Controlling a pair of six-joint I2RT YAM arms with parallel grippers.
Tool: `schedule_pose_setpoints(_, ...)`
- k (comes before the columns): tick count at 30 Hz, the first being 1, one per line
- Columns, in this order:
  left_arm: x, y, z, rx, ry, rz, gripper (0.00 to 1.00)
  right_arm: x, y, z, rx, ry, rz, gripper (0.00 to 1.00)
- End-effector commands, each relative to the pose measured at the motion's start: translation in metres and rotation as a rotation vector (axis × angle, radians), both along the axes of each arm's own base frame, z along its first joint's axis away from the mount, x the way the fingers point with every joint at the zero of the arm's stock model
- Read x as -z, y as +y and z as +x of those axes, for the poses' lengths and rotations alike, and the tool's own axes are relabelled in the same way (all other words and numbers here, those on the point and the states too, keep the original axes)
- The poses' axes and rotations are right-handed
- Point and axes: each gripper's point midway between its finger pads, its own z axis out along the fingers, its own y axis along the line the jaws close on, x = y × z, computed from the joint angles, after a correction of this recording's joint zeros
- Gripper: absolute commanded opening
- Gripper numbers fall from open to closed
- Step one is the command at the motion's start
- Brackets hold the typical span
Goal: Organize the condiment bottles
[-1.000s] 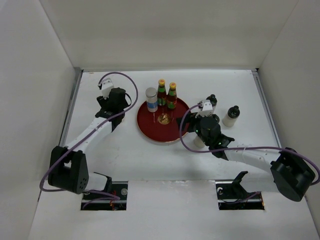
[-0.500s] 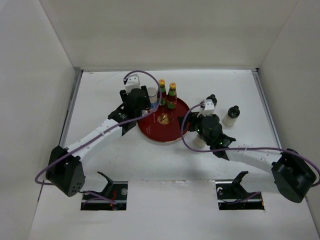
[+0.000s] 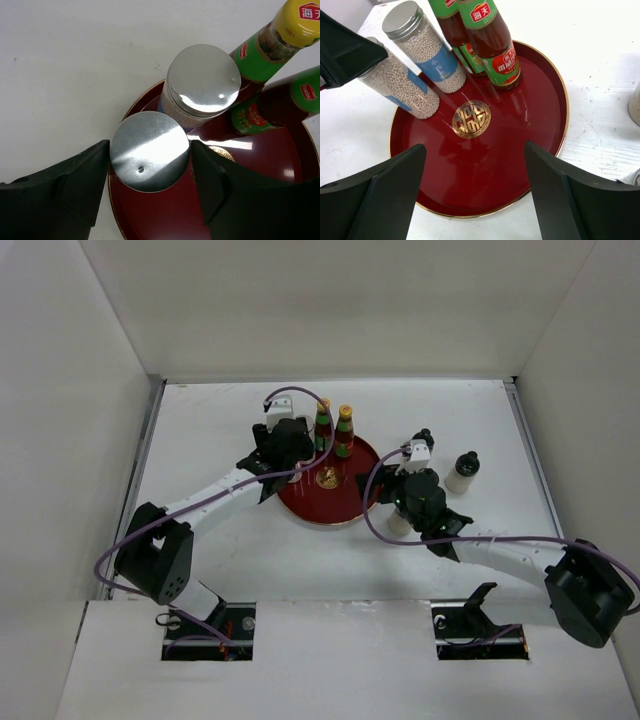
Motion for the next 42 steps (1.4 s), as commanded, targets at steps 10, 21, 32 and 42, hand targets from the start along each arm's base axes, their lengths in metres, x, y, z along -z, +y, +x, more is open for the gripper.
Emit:
schedule_pose_setpoints(10, -0.067, 0.014, -0.024, -0.049, -0.253, -0.161, 0.88, -0.051, -0.007, -0.005, 0.019, -0.14, 0.064, 0.71)
schedule_pose_setpoints(21, -0.117, 0.001, -0.105, 0.09, -0.516, -0.374, 0.31, -0.064, -0.067, -0.039, 0.238, -0.072, -0.13, 0.43)
schedule_pose_setpoints(32, -0.05, -0.014, -0.137, 0.193, -0.446, -0.455, 0.14, 0.001, -0.107, -0.077, 0.345, 0.264, -0.325, 0.95)
schedule_pose_setpoints(42, -0.014, 0.008, -0.137, 0.118, -0.418, -0.52, 0.33, 0.017, -0.078, -0.064, 0.299, 0.312, -0.303, 0.92)
